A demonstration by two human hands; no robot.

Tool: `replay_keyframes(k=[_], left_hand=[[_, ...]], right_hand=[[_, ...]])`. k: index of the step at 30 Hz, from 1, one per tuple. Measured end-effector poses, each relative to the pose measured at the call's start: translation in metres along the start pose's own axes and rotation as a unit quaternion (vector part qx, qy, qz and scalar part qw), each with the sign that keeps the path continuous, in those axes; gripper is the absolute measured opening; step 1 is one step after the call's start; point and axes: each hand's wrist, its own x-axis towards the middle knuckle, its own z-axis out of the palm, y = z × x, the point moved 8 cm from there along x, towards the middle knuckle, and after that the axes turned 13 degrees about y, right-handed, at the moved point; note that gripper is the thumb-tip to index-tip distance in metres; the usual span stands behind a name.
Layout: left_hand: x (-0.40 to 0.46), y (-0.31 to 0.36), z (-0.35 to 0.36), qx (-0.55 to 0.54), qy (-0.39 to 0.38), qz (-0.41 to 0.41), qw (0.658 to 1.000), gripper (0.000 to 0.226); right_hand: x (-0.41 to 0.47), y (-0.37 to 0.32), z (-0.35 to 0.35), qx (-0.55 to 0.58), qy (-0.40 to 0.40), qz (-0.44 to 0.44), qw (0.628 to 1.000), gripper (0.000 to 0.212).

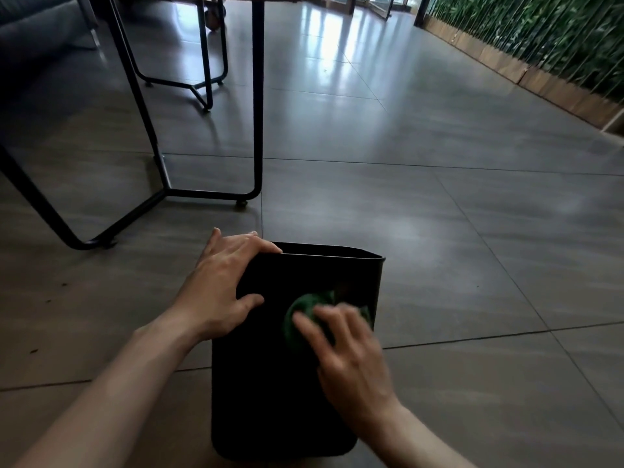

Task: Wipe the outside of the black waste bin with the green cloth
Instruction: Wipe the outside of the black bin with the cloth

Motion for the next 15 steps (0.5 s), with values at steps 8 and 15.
replay_keyframes(k=[8,15], left_hand=[[-0.001,-0.004,-0.002,0.003,0.001,-0.004,1.0,0.071],[-0.002,-0.003,-0.004,-0.001,-0.002,0.001,1.0,0.07]], right_hand=[[-0.024,-0.005,-0.008,0.028,-0.037,-0.11,0.993,0.031],[0.021,0.048,-0.022,0.022,0.038,0.11,0.993,0.06]])
